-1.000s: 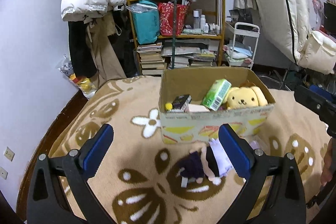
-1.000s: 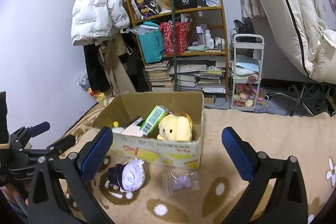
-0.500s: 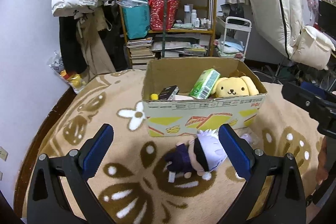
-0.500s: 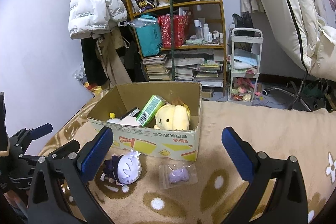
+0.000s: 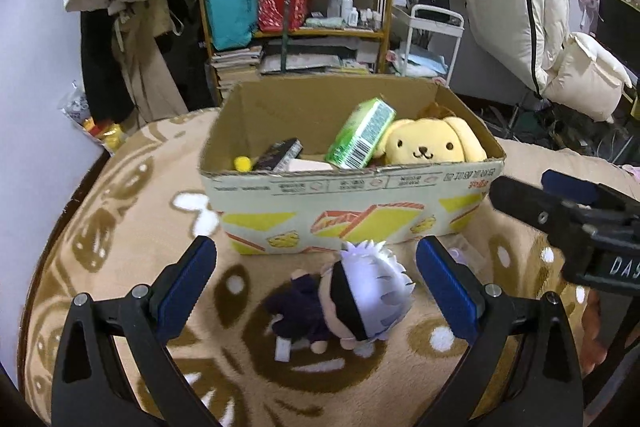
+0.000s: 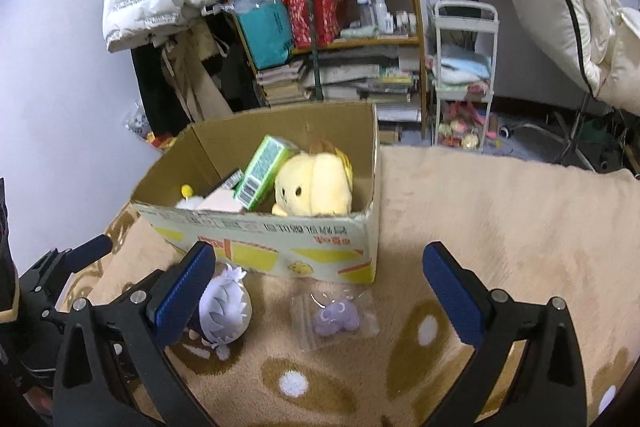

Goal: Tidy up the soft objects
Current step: 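Move both tools back toward the white-haired plush doll and zip bag, then grasp the white-haired plush doll with the left tool while the right tool grasps the purple toy zip bag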

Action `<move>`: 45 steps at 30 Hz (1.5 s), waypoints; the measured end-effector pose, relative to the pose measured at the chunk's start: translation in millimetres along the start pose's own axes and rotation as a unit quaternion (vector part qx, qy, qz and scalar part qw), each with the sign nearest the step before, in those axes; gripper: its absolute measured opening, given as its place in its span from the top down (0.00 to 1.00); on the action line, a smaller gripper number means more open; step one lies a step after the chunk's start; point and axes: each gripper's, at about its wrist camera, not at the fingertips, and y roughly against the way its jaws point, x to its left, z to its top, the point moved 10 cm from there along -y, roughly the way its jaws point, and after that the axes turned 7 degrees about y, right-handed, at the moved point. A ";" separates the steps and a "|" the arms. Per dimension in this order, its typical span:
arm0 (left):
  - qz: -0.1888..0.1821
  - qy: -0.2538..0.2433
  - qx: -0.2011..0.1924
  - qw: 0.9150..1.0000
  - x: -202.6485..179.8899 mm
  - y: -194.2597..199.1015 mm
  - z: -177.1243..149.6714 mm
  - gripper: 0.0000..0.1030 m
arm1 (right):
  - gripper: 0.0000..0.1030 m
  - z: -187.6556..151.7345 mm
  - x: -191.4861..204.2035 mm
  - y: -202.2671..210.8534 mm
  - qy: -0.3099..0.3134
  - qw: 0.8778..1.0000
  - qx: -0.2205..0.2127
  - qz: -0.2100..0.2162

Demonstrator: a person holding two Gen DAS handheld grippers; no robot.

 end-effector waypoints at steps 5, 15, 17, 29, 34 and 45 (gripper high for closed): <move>-0.012 -0.002 0.019 1.000 -9.0 -16.4 -6.6 0.04 | 0.00 -12.2 -4.6 -18.0 -0.009 0.999 0.033 0.002; -0.004 -0.024 0.065 0.998 -20.4 -46.5 -27.3 0.04 | 0.00 -30.8 -9.6 -45.8 -0.013 0.997 0.074 0.000; 0.002 -0.030 0.072 0.997 -22.6 -52.1 -31.7 0.04 | 0.00 -33.5 -9.1 -50.7 -0.013 0.997 0.082 0.000; 0.044 -0.052 0.093 0.993 -16.9 -72.3 -51.1 0.04 | 0.00 -58.6 -14.6 -85.8 -0.035 0.989 0.141 0.012; 0.056 -0.070 0.100 0.991 -19.6 -78.2 -60.9 0.04 | 0.00 -72.1 -12.6 -97.7 -0.027 0.986 0.163 0.020; 0.062 -0.072 0.098 0.991 -22.4 -81.2 -65.0 0.12 | 0.00 -80.2 -8.0 -106.7 -0.009 0.984 0.178 0.017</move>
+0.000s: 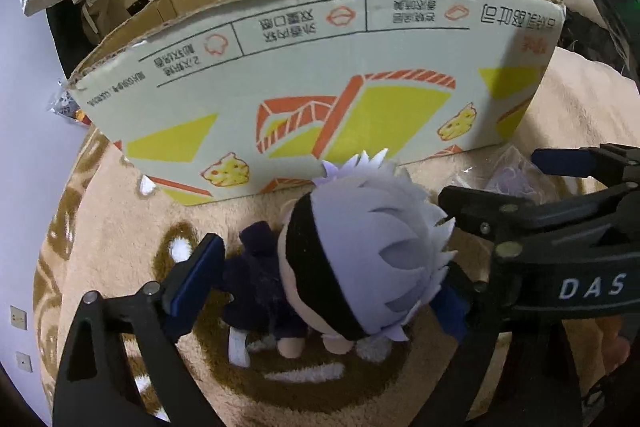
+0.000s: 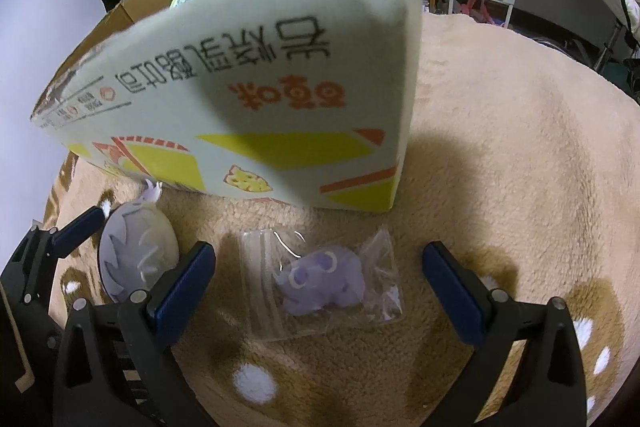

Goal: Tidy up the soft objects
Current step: 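Grasp the white-haired plush doll with the left tool while the right tool grasps the purple toy zip bag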

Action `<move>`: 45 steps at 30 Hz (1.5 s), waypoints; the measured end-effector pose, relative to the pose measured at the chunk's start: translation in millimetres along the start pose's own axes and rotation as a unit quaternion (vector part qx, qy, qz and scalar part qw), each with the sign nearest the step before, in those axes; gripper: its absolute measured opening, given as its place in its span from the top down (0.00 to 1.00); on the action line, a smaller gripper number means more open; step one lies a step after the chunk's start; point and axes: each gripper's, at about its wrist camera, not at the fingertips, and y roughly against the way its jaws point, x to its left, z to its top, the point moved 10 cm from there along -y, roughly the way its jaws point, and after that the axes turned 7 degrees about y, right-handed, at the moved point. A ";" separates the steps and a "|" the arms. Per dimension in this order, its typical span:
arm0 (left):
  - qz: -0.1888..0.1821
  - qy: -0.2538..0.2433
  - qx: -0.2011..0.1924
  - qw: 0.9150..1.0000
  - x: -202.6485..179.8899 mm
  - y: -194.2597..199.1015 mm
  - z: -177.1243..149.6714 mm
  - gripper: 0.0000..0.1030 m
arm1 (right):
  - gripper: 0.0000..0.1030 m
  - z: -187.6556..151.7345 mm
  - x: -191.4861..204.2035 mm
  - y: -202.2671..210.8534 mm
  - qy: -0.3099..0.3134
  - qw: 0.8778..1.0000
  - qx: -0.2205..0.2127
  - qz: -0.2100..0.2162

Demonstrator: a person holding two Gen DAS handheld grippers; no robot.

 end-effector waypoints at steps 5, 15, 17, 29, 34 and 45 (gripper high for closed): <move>-0.008 -0.009 -0.006 1.000 -11.2 7.4 -2.8 0.21 | 0.00 -3.1 7.4 -7.6 0.016 1.000 0.014 -0.012; -0.019 -0.004 -0.014 1.000 -15.2 20.8 -6.3 0.29 | 0.22 -7.2 5.0 -7.4 0.016 0.998 0.014 -0.051; -0.022 0.002 -0.013 1.000 -12.8 22.8 -6.2 0.30 | 0.22 -7.6 5.9 -7.6 0.016 0.999 0.014 -0.049; -0.020 0.039 -0.014 0.999 13.5 31.7 -3.6 0.33 | 0.23 -9.5 -5.0 -9.7 0.018 0.999 0.016 -0.046; -0.023 0.065 -0.012 0.998 25.7 35.0 -1.5 0.33 | 0.24 -12.5 -3.5 -9.7 0.025 0.998 0.008 -0.054; -0.032 0.086 -0.028 0.995 36.4 52.7 2.1 0.33 | 0.24 -15.4 10.2 6.2 0.045 0.997 -0.019 -0.052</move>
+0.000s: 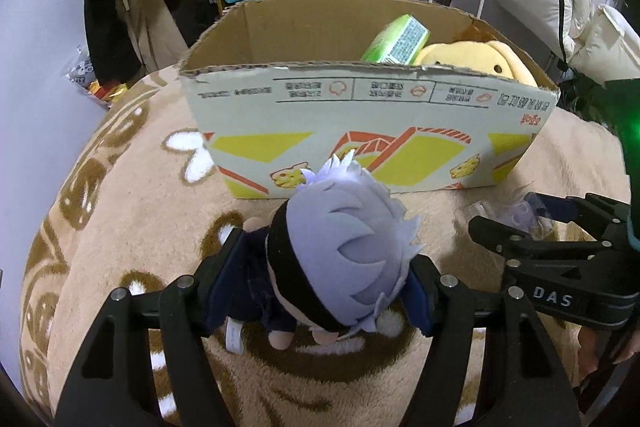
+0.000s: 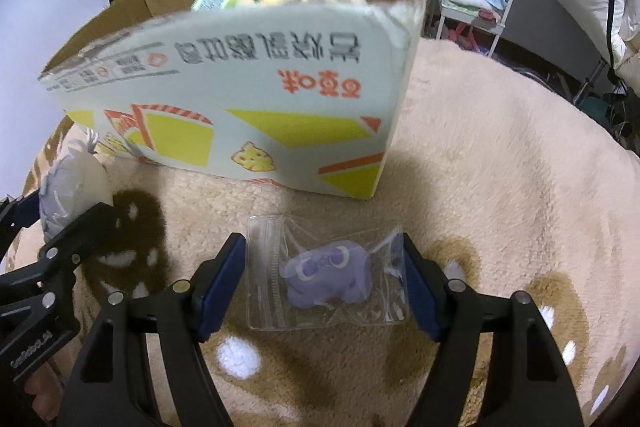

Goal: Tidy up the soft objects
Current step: 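Grasp the white-haired plush doll with the left tool while the right tool grasps the purple toy zip bag, then lift the plush doll with the left tool while the right tool lifts the zip bag over the box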

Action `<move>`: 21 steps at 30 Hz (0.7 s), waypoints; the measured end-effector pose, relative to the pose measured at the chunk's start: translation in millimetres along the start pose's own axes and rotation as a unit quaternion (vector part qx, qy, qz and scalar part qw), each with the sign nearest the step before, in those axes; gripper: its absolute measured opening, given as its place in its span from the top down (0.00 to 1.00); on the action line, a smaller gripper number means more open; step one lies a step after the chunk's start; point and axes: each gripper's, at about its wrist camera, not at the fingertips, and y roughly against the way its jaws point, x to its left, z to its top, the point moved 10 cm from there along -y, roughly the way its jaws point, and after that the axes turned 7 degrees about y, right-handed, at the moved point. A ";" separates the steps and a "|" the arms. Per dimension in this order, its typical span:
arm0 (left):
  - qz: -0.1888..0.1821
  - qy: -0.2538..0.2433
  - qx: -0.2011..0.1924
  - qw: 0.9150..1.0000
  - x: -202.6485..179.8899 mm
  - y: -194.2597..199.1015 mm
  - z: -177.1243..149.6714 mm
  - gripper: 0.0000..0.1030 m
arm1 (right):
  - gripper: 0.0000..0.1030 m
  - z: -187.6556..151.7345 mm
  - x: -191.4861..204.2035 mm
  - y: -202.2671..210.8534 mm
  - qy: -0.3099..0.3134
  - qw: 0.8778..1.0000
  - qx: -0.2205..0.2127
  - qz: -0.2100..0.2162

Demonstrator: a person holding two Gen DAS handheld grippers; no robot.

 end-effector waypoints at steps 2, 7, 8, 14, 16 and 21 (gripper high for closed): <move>-0.001 0.004 -0.007 1.000 3.0 5.0 2.4 0.33 | 0.24 1.4 1.1 8.0 0.002 1.000 -0.009 0.001; 0.002 0.009 -0.031 0.999 7.2 23.1 9.4 0.33 | 0.24 14.6 6.3 44.9 0.009 0.999 -0.051 0.004; 0.007 0.008 -0.037 0.999 8.0 27.2 10.4 0.33 | 0.24 16.5 7.3 50.7 0.009 0.998 -0.060 0.005; 0.006 0.002 -0.089 0.996 8.4 64.4 23.4 0.33 | 0.24 36.7 13.5 99.6 0.012 0.992 -0.123 0.014; 0.004 -0.005 -0.115 0.993 6.0 79.3 29.6 0.33 | 0.24 43.7 17.2 116.5 0.016 0.989 -0.146 0.014; 0.004 -0.014 -0.163 0.987 4.3 102.4 44.4 0.33 | 0.24 56.7 17.8 140.0 0.017 0.981 -0.192 0.018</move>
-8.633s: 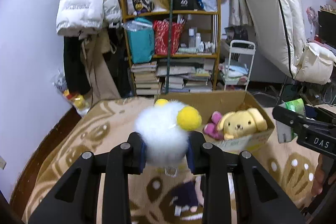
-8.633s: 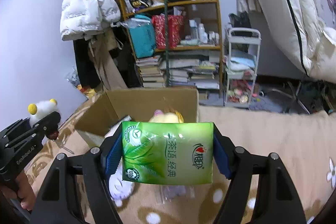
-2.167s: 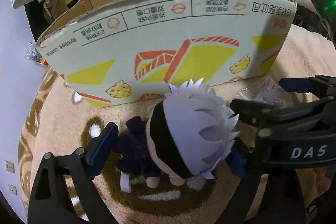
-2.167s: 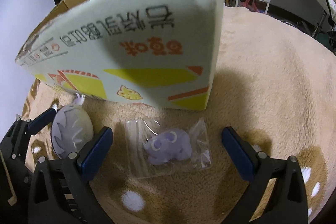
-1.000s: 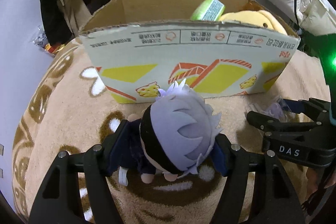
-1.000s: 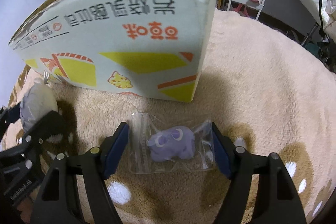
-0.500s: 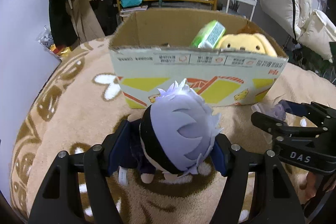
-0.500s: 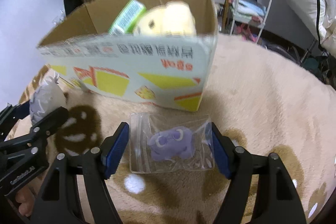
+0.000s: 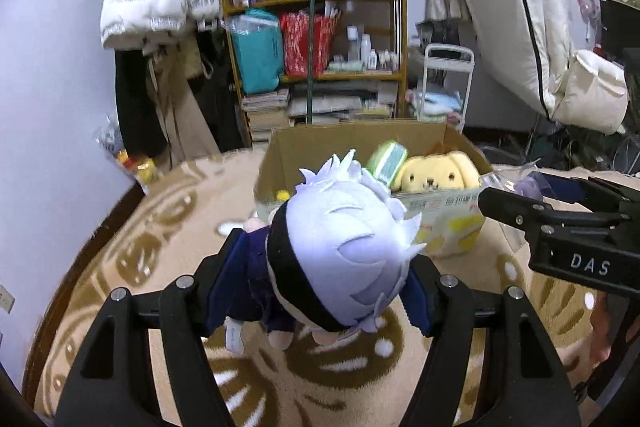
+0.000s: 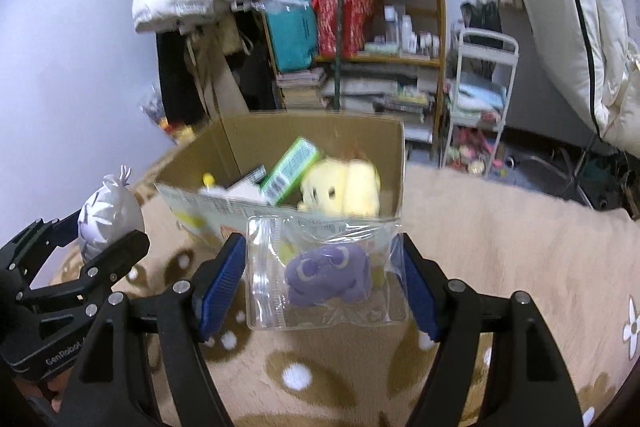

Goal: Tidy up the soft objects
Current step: 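Lift the plush doll with the left tool while the right tool lifts the zip bag over the box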

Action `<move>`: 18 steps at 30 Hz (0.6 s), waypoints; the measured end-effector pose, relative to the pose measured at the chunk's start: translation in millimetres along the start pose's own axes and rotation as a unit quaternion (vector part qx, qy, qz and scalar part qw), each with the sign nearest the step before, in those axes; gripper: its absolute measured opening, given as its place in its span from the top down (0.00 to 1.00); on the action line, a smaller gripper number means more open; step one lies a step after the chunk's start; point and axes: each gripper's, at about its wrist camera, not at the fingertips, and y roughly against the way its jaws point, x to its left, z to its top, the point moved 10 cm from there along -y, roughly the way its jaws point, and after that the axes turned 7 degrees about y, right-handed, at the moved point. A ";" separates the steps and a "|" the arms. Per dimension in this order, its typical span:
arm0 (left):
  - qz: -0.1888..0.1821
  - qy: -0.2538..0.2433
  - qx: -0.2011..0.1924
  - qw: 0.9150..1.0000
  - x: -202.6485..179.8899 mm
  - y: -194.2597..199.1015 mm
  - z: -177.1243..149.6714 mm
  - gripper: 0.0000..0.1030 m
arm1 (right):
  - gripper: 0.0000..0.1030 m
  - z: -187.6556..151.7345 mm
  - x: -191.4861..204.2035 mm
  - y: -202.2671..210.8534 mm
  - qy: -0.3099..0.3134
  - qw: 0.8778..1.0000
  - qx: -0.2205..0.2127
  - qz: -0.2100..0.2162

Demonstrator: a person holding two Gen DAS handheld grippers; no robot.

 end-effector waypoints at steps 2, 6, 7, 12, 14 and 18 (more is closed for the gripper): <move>-0.001 0.000 -0.009 1.000 -0.1 3.1 5.0 0.33 | 0.24 8.3 0.4 1.0 0.004 1.000 -0.013 0.000; -0.007 0.006 -0.031 0.999 3.4 10.5 18.8 0.33 | 0.24 27.7 1.0 5.9 0.013 0.999 -0.038 0.001; -0.008 0.008 -0.037 0.999 4.5 12.0 22.8 0.33 | 0.24 31.4 1.3 7.3 0.015 0.999 -0.043 0.001; -0.004 0.014 -0.066 0.998 11.1 15.7 41.9 0.33 | 0.24 50.0 2.4 14.8 0.028 0.997 -0.068 -0.004; -0.006 0.014 -0.072 0.997 11.9 15.3 48.8 0.33 | 0.24 56.4 1.9 18.3 0.033 0.996 -0.077 -0.005; -0.008 0.004 -0.088 0.996 10.5 16.3 65.3 0.33 | 0.24 70.9 -0.5 24.0 0.032 0.995 -0.099 0.001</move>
